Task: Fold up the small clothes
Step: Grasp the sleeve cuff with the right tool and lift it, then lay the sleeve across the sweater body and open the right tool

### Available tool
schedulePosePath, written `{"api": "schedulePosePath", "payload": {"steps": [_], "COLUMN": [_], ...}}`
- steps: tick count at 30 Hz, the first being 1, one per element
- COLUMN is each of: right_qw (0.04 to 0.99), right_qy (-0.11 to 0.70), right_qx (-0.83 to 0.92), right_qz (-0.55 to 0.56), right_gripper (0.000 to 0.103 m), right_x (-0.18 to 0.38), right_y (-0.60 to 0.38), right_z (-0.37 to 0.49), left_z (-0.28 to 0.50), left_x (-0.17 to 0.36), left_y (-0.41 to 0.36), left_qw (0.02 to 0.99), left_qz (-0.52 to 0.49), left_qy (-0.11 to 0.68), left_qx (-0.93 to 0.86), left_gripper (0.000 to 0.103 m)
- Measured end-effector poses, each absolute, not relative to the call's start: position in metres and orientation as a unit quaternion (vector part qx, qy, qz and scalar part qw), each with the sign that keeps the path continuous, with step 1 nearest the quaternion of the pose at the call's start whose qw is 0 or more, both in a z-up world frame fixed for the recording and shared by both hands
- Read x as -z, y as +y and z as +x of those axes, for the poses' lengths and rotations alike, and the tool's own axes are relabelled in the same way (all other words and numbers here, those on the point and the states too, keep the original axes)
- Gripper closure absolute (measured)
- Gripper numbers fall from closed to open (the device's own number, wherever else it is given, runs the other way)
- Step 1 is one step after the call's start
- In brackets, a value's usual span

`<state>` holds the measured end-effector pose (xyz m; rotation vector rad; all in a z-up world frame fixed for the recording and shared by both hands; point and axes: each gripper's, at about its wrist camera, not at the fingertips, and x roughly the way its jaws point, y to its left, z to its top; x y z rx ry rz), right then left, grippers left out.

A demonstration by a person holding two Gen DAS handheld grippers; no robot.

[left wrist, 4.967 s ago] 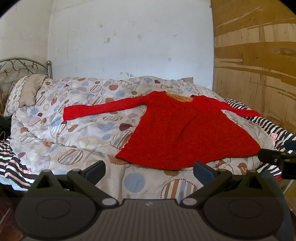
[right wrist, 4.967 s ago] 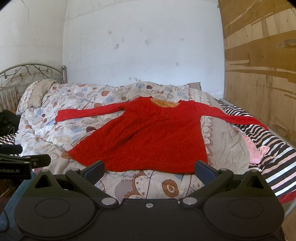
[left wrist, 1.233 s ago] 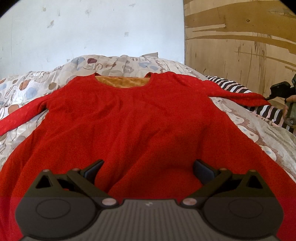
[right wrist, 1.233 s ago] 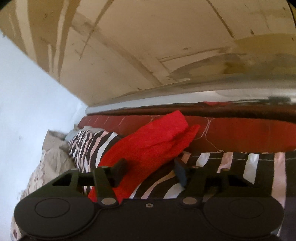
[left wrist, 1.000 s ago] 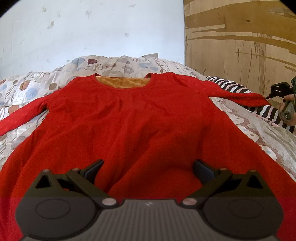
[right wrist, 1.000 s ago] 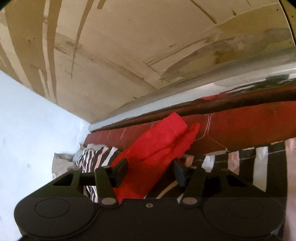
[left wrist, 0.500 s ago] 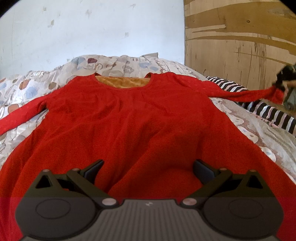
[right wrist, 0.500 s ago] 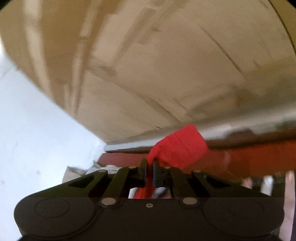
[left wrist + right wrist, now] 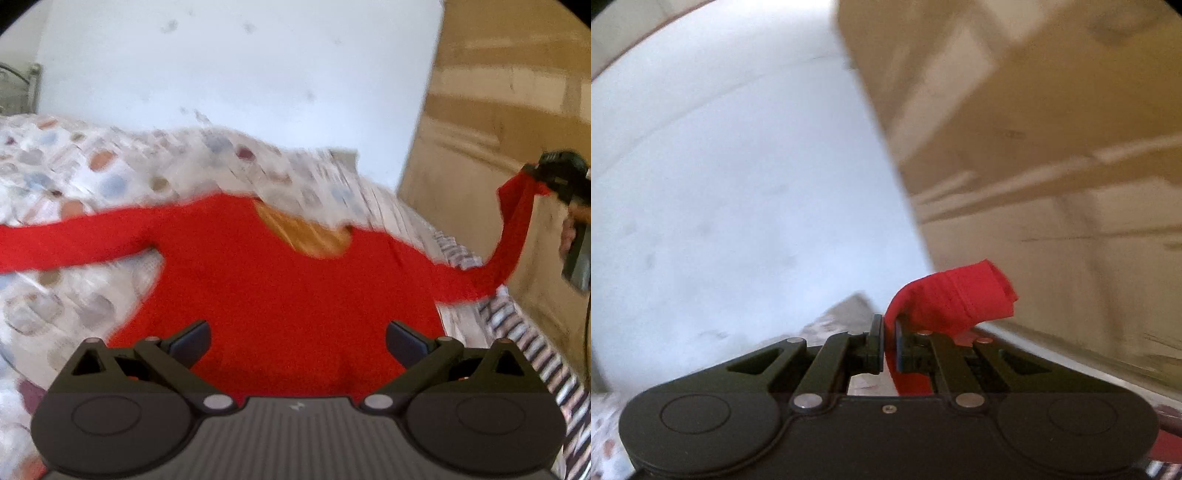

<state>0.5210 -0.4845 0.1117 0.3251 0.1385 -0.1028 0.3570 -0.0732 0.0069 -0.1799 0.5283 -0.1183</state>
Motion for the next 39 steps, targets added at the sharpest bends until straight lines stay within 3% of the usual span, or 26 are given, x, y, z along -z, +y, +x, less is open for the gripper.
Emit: {"api": "schedulePosePath", "payload": {"steps": [4, 9, 16, 20, 22, 25, 30, 33, 36, 39], "right_qw": [0.989, 0.979, 0.912, 0.890, 0.885, 0.886, 0.912, 0.933, 0.948, 0.952], "right_qy": [0.093, 0.170, 0.272, 0.247, 0.250, 0.262, 0.260, 0.248, 0.257, 0.284], "right_qx": [-0.020, -0.102, -0.177, -0.201, -0.218, -0.239, -0.216, -0.169, -0.102, -0.037], "right_qz": [0.115, 0.052, -0.250, -0.326, -0.327, -0.299, -0.233, -0.200, -0.158, -0.106], "right_gripper": [0.098, 0.098, 0.098, 0.094, 0.087, 0.069, 0.025, 0.013, 0.010, 0.024], "right_x": [-0.117, -0.082, 0.022, 0.040, 0.037, 0.035, 0.029, 0.027, 0.030, 0.035], "right_y": [-0.410, -0.315, -0.194, -0.184, -0.191, -0.209, -0.252, -0.288, -0.325, -0.359], "right_z": [0.526, 0.520, 0.482, 0.448, 0.441, 0.432, 0.421, 0.419, 0.427, 0.444], "left_z": [0.355, 0.355, 0.349, 0.352, 0.357, 0.365, 0.393, 0.419, 0.445, 0.464], "left_x": [-0.020, -0.021, -0.007, -0.001, 0.001, -0.003, -0.008, 0.004, 0.020, 0.038], "left_y": [-0.040, -0.003, 0.021, 0.026, 0.025, 0.020, -0.006, -0.028, -0.045, -0.053], "left_qw": [0.966, 0.965, 0.962, 0.959, 0.959, 0.962, 0.970, 0.971, 0.966, 0.962], "left_qz": [-0.096, -0.118, -0.118, -0.118, -0.118, -0.118, -0.080, -0.046, -0.030, -0.026], "left_qy": [0.238, 0.232, 0.243, 0.250, 0.252, 0.242, 0.228, 0.232, 0.254, 0.269], "left_qx": [0.021, -0.017, -0.041, -0.052, -0.053, -0.039, -0.014, -0.020, -0.023, -0.039], "left_gripper": [0.000, 0.000, 0.000, 0.000, 0.000, 0.000, 0.000, 0.000, 0.000, 0.000]}}
